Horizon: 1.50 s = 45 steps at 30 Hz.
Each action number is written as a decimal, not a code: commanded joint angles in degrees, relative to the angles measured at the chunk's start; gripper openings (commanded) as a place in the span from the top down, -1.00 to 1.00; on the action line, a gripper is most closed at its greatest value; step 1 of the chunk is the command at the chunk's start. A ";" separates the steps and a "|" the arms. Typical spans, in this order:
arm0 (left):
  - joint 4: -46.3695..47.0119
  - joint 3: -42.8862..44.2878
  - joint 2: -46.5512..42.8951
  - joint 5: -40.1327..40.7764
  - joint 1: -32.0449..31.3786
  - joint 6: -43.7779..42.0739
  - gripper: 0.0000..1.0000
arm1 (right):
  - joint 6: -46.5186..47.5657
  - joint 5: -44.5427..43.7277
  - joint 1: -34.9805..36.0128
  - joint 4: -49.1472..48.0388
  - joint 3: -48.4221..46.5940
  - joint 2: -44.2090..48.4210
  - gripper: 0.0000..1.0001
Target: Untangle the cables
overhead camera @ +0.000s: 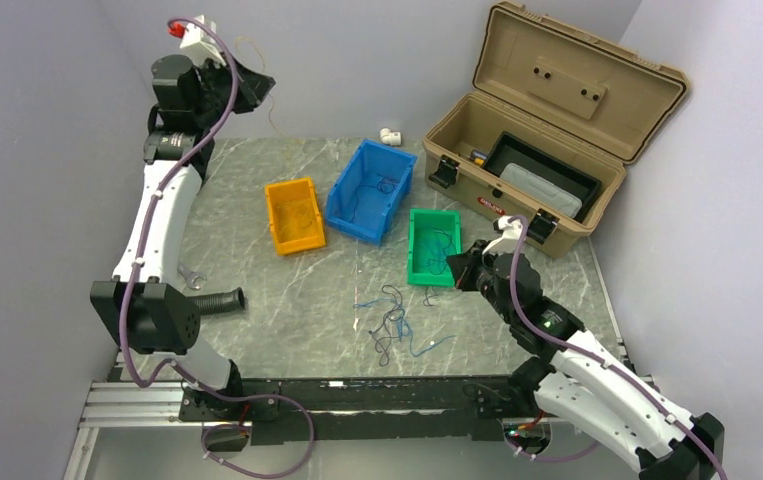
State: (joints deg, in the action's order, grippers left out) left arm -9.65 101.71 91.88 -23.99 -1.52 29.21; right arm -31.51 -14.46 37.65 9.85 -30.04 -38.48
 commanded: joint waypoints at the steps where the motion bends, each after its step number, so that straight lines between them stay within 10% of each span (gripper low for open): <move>1: 1.45 -3.76 0.13 3.69 -1.04 -3.32 1.00 | 0.44 -0.13 0.08 -0.86 -2.15 1.23 1.00; 23: 6.56 -27.18 -1.48 12.30 -4.11 -6.87 1.00 | 0.20 0.55 0.06 -0.20 -2.46 1.50 1.00; 45: -7.31 -31.66 -5.64 38.75 -8.73 -19.75 1.00 | 0.13 1.83 0.03 0.01 -2.40 1.63 1.00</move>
State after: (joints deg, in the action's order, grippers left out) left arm -17.76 72.44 87.59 9.34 -8.60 12.49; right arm -31.53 -13.41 37.65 10.52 -30.06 -37.12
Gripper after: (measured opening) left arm 0.013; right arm 0.015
